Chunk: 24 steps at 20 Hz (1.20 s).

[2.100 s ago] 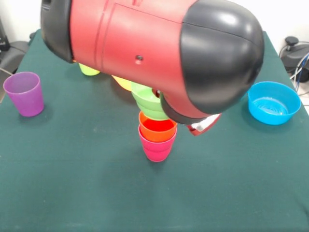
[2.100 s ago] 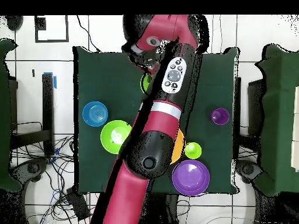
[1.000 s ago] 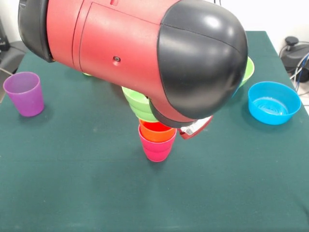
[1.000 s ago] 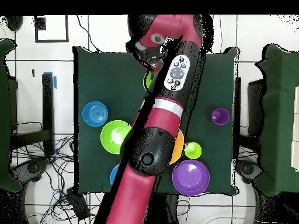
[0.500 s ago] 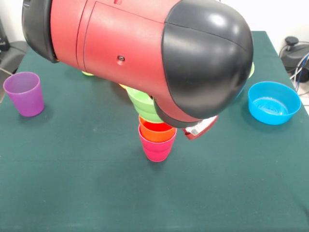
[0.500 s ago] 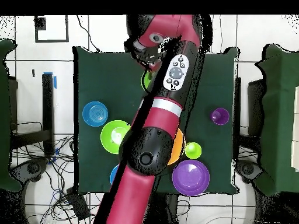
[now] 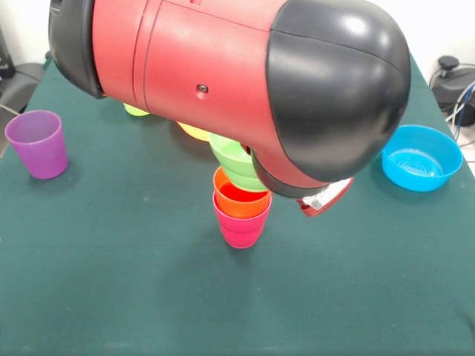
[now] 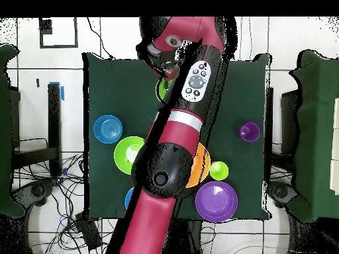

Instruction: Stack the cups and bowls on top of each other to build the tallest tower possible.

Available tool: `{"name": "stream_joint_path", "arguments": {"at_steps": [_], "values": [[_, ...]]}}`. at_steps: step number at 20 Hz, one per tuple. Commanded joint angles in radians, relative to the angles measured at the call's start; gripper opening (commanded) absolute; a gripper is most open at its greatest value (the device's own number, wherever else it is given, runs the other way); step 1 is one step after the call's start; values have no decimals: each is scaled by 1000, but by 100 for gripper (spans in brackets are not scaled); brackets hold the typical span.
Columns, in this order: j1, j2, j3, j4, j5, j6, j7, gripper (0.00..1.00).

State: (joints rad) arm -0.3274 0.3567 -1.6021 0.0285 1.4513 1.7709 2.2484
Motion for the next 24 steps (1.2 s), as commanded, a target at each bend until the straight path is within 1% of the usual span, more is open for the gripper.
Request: {"name": "stream_joint_path", "arguments": {"at_steps": [1, 7, 11, 14, 21, 24], "values": [[13, 4, -66, -28, 21, 34, -248, 0], [13, 3, -77, -27, 20, 29, -258, 0], [16, 2, -75, -26, 7, 27, -258, 0], [17, 3, -57, -24, -17, 28, -257, 0], [21, 0, -48, -22, -37, 24, -250, 0], [25, 2, -24, -18, -59, 18, -247, 0]]}}
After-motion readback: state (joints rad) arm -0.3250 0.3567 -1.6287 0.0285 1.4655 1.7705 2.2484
